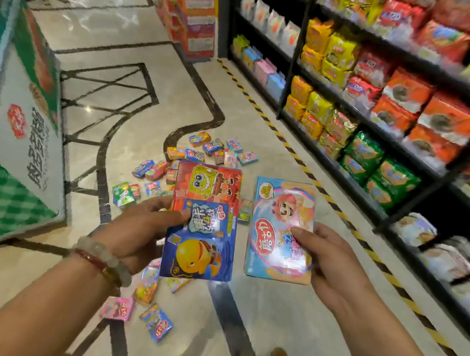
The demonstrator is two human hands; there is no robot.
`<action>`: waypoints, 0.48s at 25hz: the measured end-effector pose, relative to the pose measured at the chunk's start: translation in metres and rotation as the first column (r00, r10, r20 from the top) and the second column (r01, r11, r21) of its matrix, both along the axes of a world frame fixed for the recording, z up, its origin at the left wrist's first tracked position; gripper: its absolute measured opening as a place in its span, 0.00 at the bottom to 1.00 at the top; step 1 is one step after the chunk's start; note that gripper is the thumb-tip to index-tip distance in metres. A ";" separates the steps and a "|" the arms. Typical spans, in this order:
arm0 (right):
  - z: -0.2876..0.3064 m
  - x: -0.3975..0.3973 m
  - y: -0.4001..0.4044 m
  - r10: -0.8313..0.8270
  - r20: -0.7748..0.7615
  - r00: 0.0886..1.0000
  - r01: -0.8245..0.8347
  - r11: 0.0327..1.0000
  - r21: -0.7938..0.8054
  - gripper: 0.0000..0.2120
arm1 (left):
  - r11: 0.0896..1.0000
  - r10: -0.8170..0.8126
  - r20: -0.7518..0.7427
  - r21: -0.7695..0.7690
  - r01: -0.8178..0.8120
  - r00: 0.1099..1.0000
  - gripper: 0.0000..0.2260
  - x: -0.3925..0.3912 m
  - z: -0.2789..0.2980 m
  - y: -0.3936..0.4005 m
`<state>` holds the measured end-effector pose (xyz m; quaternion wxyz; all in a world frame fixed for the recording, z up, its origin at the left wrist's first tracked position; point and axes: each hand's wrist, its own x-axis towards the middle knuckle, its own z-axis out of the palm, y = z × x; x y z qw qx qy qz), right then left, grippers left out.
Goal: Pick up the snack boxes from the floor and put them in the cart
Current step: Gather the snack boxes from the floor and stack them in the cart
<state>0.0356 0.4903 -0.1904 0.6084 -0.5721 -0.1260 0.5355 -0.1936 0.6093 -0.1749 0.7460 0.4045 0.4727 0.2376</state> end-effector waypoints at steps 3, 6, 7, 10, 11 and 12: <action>0.000 0.013 -0.053 -0.145 0.020 0.989 0.146 0.989 -0.001 0.04 | 0.982 -0.186 -0.007 0.011 0.186 0.982 0.25 0.037 -0.002 -0.020; 0.002 0.035 -0.115 -0.304 0.044 0.952 0.305 0.952 -0.012 0.08 | 0.937 -0.349 0.033 0.007 0.349 0.936 0.25 0.084 -0.002 -0.049; 0.003 0.043 -0.138 -0.355 0.048 0.934 0.356 0.934 -0.016 0.10 | 0.917 -0.399 0.047 0.006 0.399 0.916 0.26 0.101 -0.002 -0.061; 0.005 0.064 -0.215 -0.485 0.050 0.873 0.486 0.874 -0.005 0.09 | 0.847 -0.532 0.057 0.018 0.531 0.845 0.25 0.155 0.003 -0.113; 0.007 0.070 -0.240 -0.524 0.049 0.850 0.525 0.851 -0.002 0.09 | 0.827 -0.562 0.053 0.022 0.562 0.825 0.23 0.173 0.003 -0.132; 0.007 0.076 -0.267 -0.562 0.048 0.825 0.563 0.826 -0.002 0.08 | 0.804 -0.595 0.045 0.023 0.595 0.802 0.23 0.191 0.004 -0.154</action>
